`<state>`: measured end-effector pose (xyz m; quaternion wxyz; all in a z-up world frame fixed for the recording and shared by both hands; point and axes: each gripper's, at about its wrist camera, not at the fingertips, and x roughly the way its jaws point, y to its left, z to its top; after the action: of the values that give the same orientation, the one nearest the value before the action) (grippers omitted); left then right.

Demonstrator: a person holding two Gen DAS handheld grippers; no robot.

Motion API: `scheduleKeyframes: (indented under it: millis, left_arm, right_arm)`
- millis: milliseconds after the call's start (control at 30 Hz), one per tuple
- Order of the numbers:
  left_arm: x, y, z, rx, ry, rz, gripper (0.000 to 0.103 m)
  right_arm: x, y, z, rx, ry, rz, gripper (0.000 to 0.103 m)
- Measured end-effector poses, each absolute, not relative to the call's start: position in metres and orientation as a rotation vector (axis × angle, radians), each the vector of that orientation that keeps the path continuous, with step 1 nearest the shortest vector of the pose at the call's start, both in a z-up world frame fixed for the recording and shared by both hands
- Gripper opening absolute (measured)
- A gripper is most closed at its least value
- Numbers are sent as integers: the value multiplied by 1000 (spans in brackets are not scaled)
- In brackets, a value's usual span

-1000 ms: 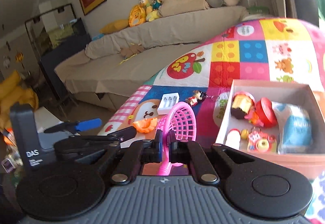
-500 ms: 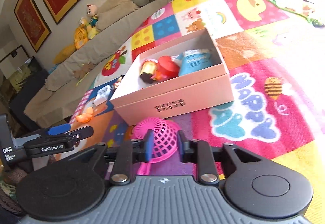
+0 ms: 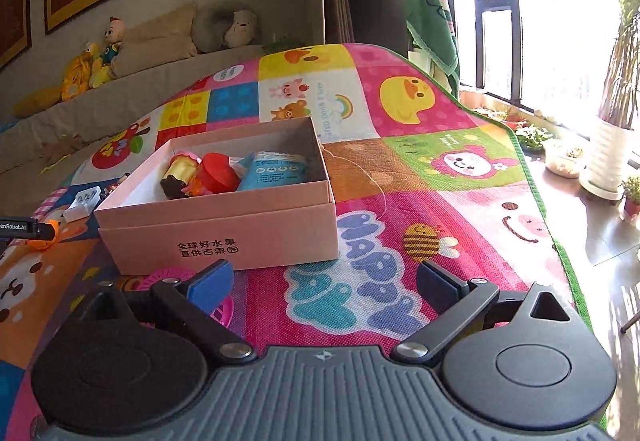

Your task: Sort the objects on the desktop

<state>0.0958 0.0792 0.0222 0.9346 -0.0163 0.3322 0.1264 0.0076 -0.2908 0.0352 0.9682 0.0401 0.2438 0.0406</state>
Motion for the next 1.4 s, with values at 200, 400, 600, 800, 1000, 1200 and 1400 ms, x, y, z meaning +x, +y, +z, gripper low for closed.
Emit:
scheduleKeyframes:
  millis: [200, 400, 600, 800, 1000, 1200, 1400]
  left_arm:
    - [110, 71, 16, 29, 687, 261, 69]
    - [88, 56, 17, 54, 677, 192, 65]
    - [50, 12, 26, 68, 659, -17, 65]
    - [20, -24, 36, 69, 634, -289, 77]
    - [24, -15, 49, 39, 587, -263, 95]
    - [54, 18, 44, -6, 631, -50, 95]
    - [79, 59, 27, -47, 651, 139, 94]
  right_arm:
    - [10, -294, 33, 107, 514, 69, 103]
    - [13, -296, 31, 130, 534, 60, 103]
    - [16, -295, 30, 132, 549, 60, 103]
    - [20, -293, 28, 123, 577, 43, 103]
    - [20, -293, 28, 122, 580, 34, 103]
    - [20, -294, 28, 129, 577, 35, 103]
    - [22, -293, 27, 123, 595, 31, 103]
